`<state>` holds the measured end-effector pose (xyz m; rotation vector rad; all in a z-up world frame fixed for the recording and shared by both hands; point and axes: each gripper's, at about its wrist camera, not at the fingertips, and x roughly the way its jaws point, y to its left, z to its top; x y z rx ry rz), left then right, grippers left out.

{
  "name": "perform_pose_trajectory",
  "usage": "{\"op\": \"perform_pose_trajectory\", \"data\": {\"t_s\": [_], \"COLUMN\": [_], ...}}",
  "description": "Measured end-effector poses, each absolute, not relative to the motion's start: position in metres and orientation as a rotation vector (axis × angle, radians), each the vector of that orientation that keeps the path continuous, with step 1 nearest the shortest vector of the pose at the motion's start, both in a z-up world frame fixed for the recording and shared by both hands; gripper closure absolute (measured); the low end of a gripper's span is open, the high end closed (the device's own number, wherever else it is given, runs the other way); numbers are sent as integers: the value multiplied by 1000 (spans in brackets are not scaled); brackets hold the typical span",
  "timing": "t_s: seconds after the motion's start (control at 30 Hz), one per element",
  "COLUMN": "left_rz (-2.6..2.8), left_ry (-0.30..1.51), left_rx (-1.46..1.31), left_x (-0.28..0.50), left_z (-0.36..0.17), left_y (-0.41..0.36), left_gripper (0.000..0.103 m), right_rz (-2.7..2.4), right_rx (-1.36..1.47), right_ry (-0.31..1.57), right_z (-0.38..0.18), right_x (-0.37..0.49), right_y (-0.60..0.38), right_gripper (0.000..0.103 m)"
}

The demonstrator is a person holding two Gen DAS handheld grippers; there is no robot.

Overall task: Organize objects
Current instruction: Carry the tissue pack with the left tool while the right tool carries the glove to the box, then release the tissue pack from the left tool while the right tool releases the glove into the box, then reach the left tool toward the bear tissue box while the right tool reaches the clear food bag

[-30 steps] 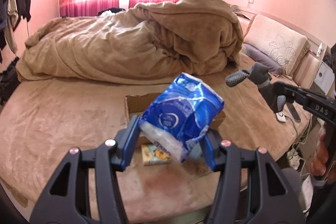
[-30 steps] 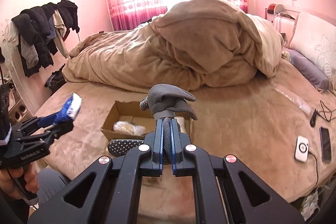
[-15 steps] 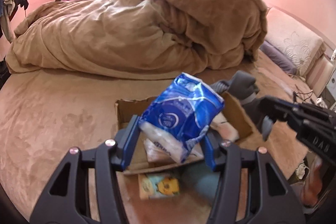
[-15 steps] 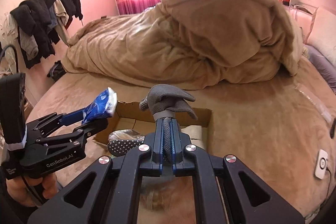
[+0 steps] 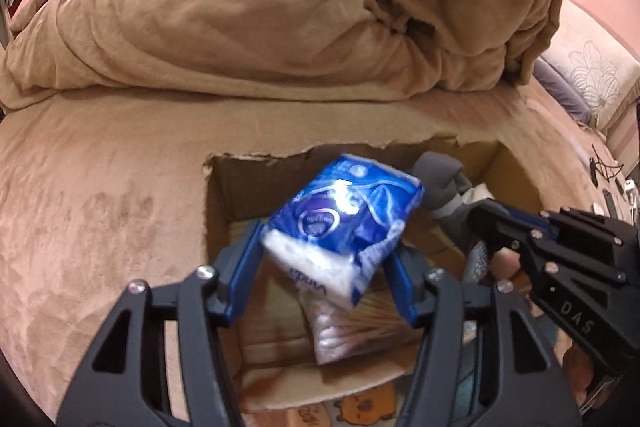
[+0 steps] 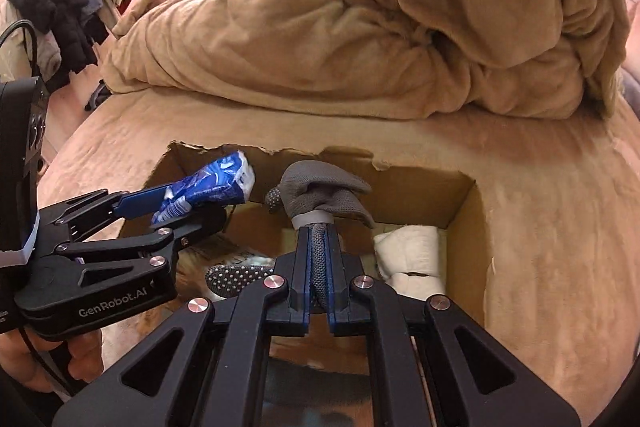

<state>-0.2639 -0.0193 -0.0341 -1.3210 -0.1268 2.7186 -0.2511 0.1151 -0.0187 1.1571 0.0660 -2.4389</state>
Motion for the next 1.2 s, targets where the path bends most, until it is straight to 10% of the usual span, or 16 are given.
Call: {"op": "perform_pose_trajectory", "data": {"t_s": [0.23, 0.6, 1.2], "left_rz": [2707, 2783, 2751], "left_ry": [-37, -168, -142], "left_rx": [-1381, -1256, -1205], "left_x": [-267, -204, -86], "left_z": [-33, 27, 40], "left_y": [-3, -16, -5], "left_gripper": [27, 24, 7], "right_rz": [-2442, -2517, -2614], "right_rx": [1200, 1079, 1012], "right_ry": [86, 90, -31], "right_z": [-24, 30, 62], "right_x": [-252, -207, -82], "right_y": [120, 140, 184], "right_gripper": [95, 45, 35]}}
